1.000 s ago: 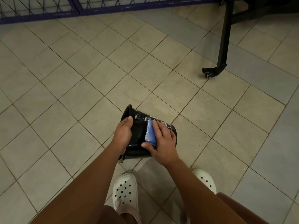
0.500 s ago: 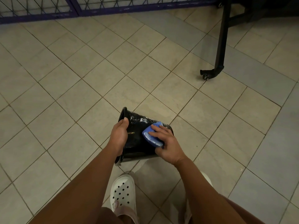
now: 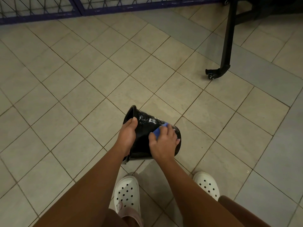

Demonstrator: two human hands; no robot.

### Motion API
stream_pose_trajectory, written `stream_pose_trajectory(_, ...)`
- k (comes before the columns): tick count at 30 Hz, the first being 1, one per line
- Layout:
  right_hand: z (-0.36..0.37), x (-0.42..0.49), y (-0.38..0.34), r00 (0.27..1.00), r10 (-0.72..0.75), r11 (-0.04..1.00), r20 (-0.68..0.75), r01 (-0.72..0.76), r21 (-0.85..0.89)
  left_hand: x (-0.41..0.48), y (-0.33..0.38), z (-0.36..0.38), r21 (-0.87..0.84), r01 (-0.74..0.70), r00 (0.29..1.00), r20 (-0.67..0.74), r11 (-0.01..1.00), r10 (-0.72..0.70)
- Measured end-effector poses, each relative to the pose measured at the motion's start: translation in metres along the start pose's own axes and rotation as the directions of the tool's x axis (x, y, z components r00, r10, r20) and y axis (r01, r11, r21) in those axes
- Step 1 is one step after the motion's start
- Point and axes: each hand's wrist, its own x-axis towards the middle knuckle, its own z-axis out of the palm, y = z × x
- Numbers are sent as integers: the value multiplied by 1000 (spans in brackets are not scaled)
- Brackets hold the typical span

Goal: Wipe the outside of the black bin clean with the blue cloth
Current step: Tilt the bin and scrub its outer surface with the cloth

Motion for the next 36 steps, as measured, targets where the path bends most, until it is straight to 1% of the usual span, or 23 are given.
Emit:
stream_pose_trajectory(2, 3, -12, 1, 988, -149, 983, -45, 153, 102, 1, 1, 0, -13, 8, 1000, 3, 1000, -8)
stream_pose_trajectory(4, 7, -25, 12, 946, -316, 927, -73, 325, 186, 0, 1, 0, -32, 18, 1000, -11, 999, -19)
stream_pose_trajectory(5, 9, -30, 21, 924, -376, 902, -63, 381, 202, 0, 1, 0, -41, 22, 1000, -19, 999, -23)
stream_pose_trajectory(6, 10, -30, 32, 915, -401, 895, -46, 402, 195, 0, 0, 0, -45, 29, 999, -17, 999, -30)
stream_pose_trajectory(8, 13, -26, 51, 939, -339, 933, -58, 344, 109, -1, 1, 1, -45, 30, 999, -11, 999, -30)
stream_pose_trajectory(10, 16, -22, 58, 976, -191, 981, -106, 192, -9, -4, 4, 3, -55, 33, 999, -29, 998, -35)
stream_pose_trajectory(11, 18, -22, 55, 987, -114, 993, -111, 114, 0, -4, 5, 4, -70, 41, 998, -37, 997, -43)
stream_pose_trajectory(12, 20, -23, 49, 994, -56, 996, -98, 62, 64, -4, 6, 4, -77, 49, 997, -47, 996, -53)
stream_pose_trajectory(14, 21, -27, 37, 998, -18, 979, -59, 30, 204, -5, 6, 2, -68, 50, 996, -67, 996, -54)
stream_pose_trajectory(16, 23, -34, 30, 995, -94, 970, -35, 99, 221, -4, 6, 0, -67, 45, 996, -77, 997, -50)
stream_pose_trajectory(18, 26, -40, 26, 970, -241, 953, -32, 243, 179, -3, 6, 0, -63, 39, 997, -62, 997, -43)
stream_pose_trajectory(21, 25, -30, 24, 904, -425, 900, -47, 428, 85, -5, 6, -1, -39, 26, 999, -47, 999, -27)
stream_pose_trajectory(23, 20, -18, 26, 844, -536, 844, -15, 536, 15, -7, 6, -3, -50, 19, 999, -34, 999, -21)
stream_pose_trajectory(24, 18, -12, 28, 839, -545, 839, 1, 545, 5, -7, 5, -4, -61, 17, 999, -33, 998, -20)
stream_pose_trajectory(25, 16, -9, 30, 860, -510, 860, 5, 510, 14, -7, 6, -4, -70, 15, 999, -35, 997, -17)
stream_pose_trajectory(27, 14, -9, 31, 932, -363, 930, -9, 363, 66, -9, 8, -3, -52, 6, 999, -39, 999, -8)
stream_pose_trajectory(28, 16, -14, 31, 950, -312, 946, -12, 312, 89, -10, 10, -2, -44, -3, 999, -36, 999, 2)
stream_pose_trajectory(29, 19, -21, 29, 954, -301, 949, -7, 300, 92, -10, 10, -2, -31, -8, 999, -34, 999, 7)
stream_pose_trajectory(30, 23, -30, 26, 941, -337, 939, -3, 337, 73, -9, 10, -2, -25, -16, 999, -34, 1000, 16)
stream_pose_trajectory(31, 27, -39, 22, 913, -408, 912, -10, 408, 42, -6, 7, -4, -25, -21, 999, -42, 999, 20)
stream_pose_trajectory(33, 34, -49, 14, 834, -550, 835, -33, 550, -14, -1, 1, -7, -33, -17, 999, -36, 999, 16)
stream_pose_trajectory(34, 34, -45, 9, 809, -586, 810, -39, 585, -31, 0, -2, -10, -28, -9, 1000, -29, 1000, 8)
stream_pose_trajectory(36, 29, -31, 3, 807, -590, 807, -32, 588, -55, -5, 0, -10, -24, -7, 1000, -9, 1000, 7)
